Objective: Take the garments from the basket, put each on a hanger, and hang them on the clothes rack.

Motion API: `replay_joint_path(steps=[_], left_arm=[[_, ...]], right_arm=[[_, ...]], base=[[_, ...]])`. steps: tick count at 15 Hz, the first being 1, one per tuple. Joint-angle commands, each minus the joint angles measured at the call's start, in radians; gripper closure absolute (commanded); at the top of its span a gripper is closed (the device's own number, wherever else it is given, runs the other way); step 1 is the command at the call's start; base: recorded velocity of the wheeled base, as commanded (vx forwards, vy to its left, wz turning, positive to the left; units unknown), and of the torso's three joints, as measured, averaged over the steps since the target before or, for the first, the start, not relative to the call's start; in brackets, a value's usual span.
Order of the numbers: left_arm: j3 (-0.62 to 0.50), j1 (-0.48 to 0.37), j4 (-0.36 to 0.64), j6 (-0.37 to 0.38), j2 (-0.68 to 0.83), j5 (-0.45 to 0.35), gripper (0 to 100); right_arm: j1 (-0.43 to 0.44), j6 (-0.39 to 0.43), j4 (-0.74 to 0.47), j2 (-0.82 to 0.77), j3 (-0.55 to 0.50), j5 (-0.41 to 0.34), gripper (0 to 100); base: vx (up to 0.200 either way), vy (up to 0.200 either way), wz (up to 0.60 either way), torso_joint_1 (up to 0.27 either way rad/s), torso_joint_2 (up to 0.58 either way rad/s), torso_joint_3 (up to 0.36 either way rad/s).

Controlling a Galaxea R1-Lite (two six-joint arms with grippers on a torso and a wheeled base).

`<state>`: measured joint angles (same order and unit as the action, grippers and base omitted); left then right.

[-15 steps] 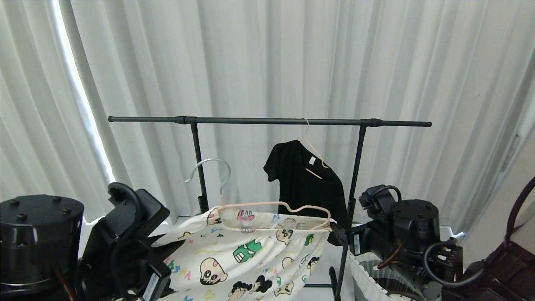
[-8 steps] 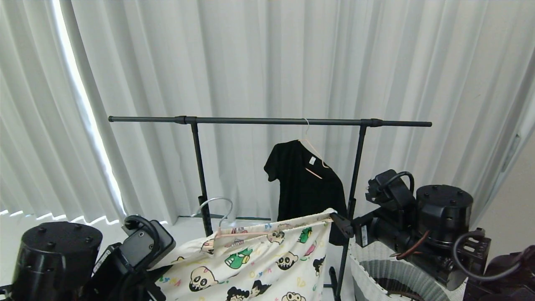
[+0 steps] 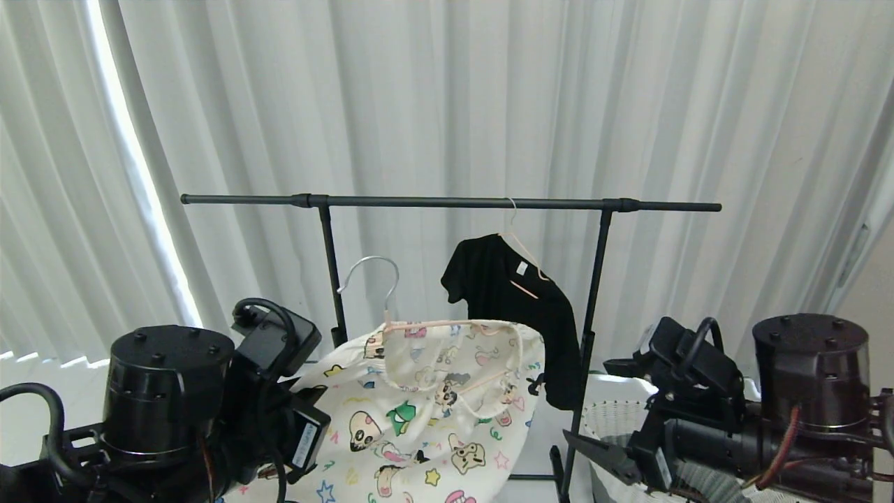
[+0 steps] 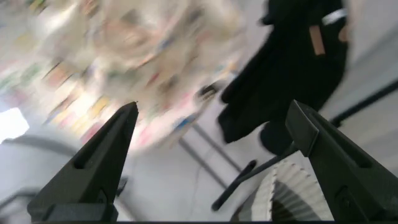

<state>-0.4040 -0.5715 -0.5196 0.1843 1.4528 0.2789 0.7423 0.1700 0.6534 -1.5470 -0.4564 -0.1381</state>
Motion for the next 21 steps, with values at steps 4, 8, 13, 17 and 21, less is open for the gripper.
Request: replay_joint_path(steps=[4, 8, 13, 17, 21], left_arm=[[0.111, -0.268, -0.007, 0.007, 0.026, -0.033, 100], [0.114, -0.326, -0.007, 0.031, 0.029, -0.035, 100], [0.119, -0.326, -0.028, 0.032, -0.012, -0.035, 100], [0.119, -0.327, -0.053, 0.032, -0.048, -0.035, 100], [0.122, -0.35, -0.062, 0.032, -0.075, -0.067, 100]], right_arm=[[0.005, 0.166, -0.195, 0.108, -0.07, -0.083, 0], [0.13, 0.209, -0.344, 0.117, -0.1, -0.153, 0], [0.207, 0.103, -0.535, 0.005, -0.297, -0.156, 0], [0.204, 0.102, -0.537, -0.07, -0.329, -0.156, 0], [0.201, 0.105, -0.537, -0.12, -0.343, -0.146, 0]], base=[[0.0, 0.0, 0.0, 0.0, 0.0, 0.0], [0.0, 0.0, 0.0, 0.0, 0.0, 0.0], [0.0, 0.0, 0.0, 0.0, 0.0, 0.0], [0.0, 0.0, 0.0, 0.0, 0.0, 0.0], [0.0, 0.0, 0.0, 0.0, 0.0, 0.0]])
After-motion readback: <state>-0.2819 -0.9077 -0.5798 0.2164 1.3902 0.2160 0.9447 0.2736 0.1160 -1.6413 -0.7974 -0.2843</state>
